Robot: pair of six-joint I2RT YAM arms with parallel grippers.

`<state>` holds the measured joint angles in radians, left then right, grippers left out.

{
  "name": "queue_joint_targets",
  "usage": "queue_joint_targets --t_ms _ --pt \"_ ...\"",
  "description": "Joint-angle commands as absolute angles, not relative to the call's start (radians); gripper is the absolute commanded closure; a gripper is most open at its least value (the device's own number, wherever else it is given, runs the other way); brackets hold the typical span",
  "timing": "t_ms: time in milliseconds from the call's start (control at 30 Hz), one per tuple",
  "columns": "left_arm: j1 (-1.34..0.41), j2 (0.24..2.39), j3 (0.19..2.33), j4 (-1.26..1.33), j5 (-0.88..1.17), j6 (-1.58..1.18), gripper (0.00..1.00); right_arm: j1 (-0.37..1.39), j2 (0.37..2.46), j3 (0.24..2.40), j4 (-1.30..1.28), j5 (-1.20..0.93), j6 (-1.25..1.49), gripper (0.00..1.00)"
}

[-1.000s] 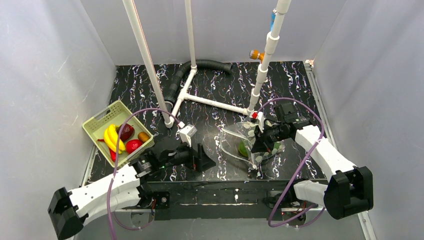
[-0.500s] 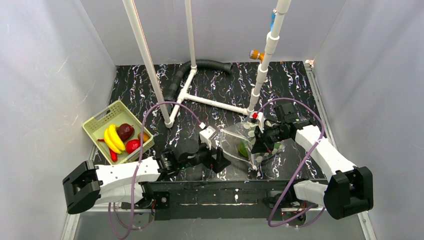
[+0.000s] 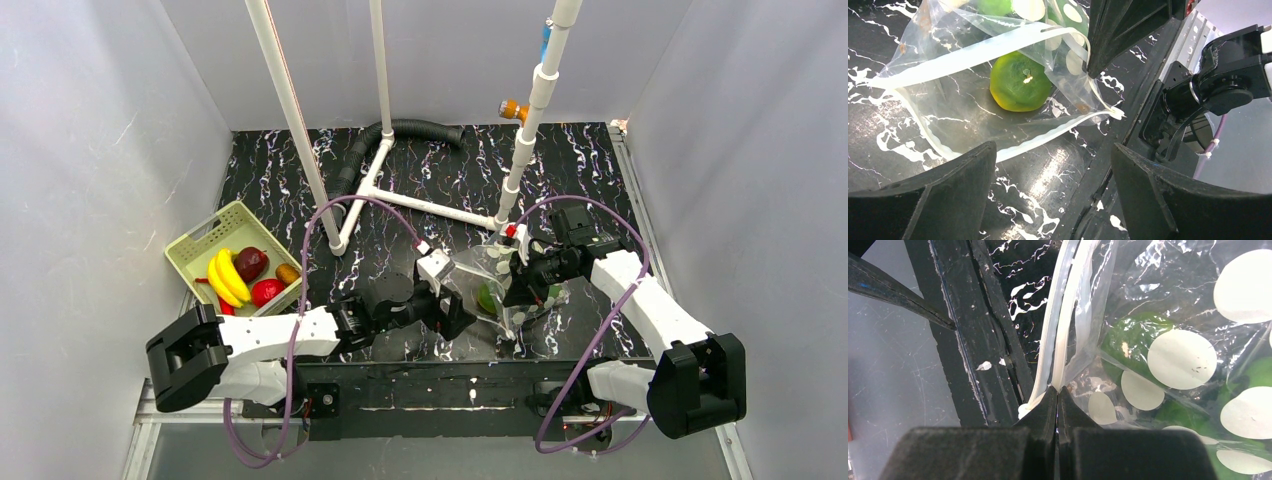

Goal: Open the zip-top bag and remove the fake food
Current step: Pick up the fake fruit from the zipper food storage bag.

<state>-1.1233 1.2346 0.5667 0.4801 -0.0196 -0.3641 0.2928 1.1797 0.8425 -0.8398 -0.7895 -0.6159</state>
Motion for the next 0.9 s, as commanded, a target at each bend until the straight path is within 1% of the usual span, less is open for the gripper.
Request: queue_joint_targets --t_ms 0,133,700,867 --pt "-1.129 1.25 0.603 0.532 -0.051 -0.306 0.18 0.284 1.162 0.887 -0.859 -0.824 -0.635 0.99" --pt "-1.129 1.262 0.606 0.551 -0.043 -0.274 0.19 0.283 1.164 0.888 -0.86 -0.828 -0.637 0.99" --pt "-1.125 1.331 0.628 0.618 -0.04 -0.172 0.19 0.282 1.163 0.887 -0.863 -0.829 -0.64 0.99" --pt "-1.099 1.365 0.649 0.628 -0.009 -0.185 0.24 0.282 1.162 0.888 -0.863 -0.828 -0.64 0.99"
